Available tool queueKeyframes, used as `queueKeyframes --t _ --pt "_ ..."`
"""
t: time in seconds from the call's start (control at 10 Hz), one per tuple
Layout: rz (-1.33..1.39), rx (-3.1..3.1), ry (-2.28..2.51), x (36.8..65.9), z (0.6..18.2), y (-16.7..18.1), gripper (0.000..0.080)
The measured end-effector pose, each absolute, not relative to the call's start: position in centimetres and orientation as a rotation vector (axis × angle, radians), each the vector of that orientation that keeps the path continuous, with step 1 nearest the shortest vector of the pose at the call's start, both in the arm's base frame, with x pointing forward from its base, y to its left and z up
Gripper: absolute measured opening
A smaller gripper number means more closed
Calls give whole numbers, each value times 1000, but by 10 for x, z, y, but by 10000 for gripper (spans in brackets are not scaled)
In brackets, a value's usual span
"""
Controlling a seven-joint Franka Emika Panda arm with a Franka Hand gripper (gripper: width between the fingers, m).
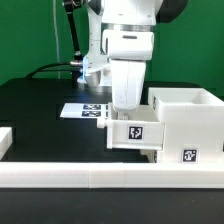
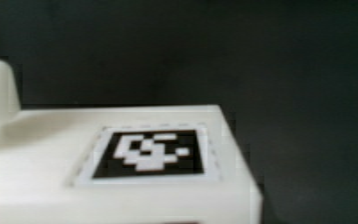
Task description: Assemble drawer
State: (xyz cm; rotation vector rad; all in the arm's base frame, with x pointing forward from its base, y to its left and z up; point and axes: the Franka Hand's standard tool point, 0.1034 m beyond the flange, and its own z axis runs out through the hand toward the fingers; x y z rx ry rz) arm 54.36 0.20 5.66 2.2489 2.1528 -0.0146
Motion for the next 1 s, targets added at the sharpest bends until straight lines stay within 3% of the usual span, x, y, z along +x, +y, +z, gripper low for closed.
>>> queueKeyframes --t 1.0 --pt "-26 2206 2184 542 55 1 41"
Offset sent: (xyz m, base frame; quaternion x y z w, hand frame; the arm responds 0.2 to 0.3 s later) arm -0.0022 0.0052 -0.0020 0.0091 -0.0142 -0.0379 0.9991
